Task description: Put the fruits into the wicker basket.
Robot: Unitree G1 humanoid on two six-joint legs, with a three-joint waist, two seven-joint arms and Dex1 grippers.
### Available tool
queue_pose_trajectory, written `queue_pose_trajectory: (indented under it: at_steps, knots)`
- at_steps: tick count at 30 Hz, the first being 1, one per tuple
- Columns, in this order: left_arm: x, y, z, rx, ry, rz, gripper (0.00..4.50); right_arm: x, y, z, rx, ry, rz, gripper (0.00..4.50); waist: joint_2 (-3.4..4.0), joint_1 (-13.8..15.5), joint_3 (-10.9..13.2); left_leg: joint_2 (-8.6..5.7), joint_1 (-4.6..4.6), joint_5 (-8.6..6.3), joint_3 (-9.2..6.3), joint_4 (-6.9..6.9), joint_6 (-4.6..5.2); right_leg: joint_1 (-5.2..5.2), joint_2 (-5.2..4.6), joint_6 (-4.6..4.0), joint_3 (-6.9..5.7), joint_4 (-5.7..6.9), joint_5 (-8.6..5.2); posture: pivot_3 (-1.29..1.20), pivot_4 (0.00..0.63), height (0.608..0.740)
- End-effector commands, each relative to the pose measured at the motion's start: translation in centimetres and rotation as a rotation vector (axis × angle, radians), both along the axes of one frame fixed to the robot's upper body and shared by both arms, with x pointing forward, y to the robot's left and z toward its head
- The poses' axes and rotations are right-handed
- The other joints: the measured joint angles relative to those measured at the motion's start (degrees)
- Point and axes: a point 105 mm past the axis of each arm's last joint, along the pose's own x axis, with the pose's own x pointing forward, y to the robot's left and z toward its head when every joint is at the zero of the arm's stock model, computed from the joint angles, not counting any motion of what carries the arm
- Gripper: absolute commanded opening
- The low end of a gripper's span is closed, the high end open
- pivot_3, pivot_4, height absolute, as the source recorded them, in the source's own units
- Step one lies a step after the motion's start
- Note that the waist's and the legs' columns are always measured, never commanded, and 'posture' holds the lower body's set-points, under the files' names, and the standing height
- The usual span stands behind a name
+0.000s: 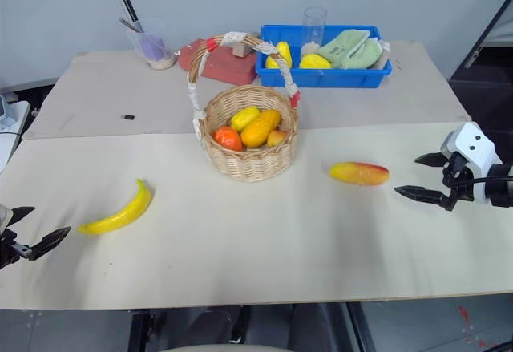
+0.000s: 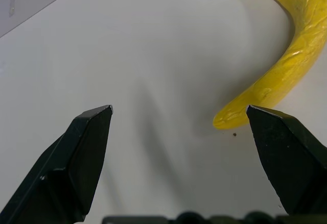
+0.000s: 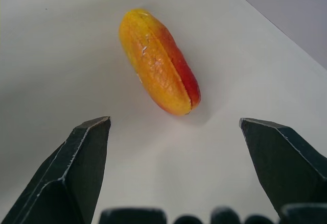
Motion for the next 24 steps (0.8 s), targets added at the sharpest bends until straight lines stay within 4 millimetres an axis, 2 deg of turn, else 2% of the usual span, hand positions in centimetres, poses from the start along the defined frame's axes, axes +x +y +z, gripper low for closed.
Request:
queue_pose_trajectory:
  at_steps: [1, 8, 13, 19, 24]
  knots:
    - [0.1, 0.0, 1.7, 0.011, -0.044, -0.010, 4.50, -0.1, -0.1, 0.9, -0.011, -0.027, -0.001, 4.46, 0.00, 0.0, 0.0, 0.00, 0.00, 0.00, 0.00, 0.00, 0.00, 0.00, 0.00, 0.00, 0.00, 0.00, 0.00, 0.00, 0.150, 0.740]
    - [0.4, -0.9, 3.1, -0.005, -0.080, -0.057, 4.50, -0.3, 0.0, 0.5, -0.007, -0.017, 0.000, 4.46, 0.01, 0.0, 0.0, -0.01, -0.01, 0.01, 0.01, 0.00, -0.01, 0.00, -0.02, 0.00, 0.00, 0.01, 0.00, 0.00, 0.150, 0.740]
    - [0.5, -0.8, 3.1, 0.009, -0.089, -0.051, 4.50, -0.3, 0.0, 0.5, -0.007, -0.018, -0.003, 4.46, 0.01, 0.0, 0.0, 0.00, -0.01, 0.02, 0.01, 0.00, -0.03, -0.01, 0.00, 0.00, 0.00, 0.02, 0.00, 0.00, 0.150, 0.740]
    - [0.4, -2.2, 3.2, -0.045, -0.067, -0.120, 4.50, 0.0, 0.6, 0.9, 0.007, -0.037, 0.012, 4.46, 0.00, 0.0, 0.0, 0.00, -0.01, 0.02, 0.01, 0.00, -0.03, -0.01, 0.00, 0.00, 0.00, 0.02, 0.00, 0.00, 0.150, 0.740]
    - [0.0, -4.2, 1.4, -0.097, 0.026, -0.212, 4.50, -0.9, 5.8, 3.3, 0.090, -0.047, 0.221, 4.46, 0.05, -0.3, 0.0, 0.03, -0.02, 0.02, 0.02, 0.00, -0.03, -0.03, 0.00, -0.01, 0.02, 0.05, 0.00, 0.00, 0.150, 0.740]
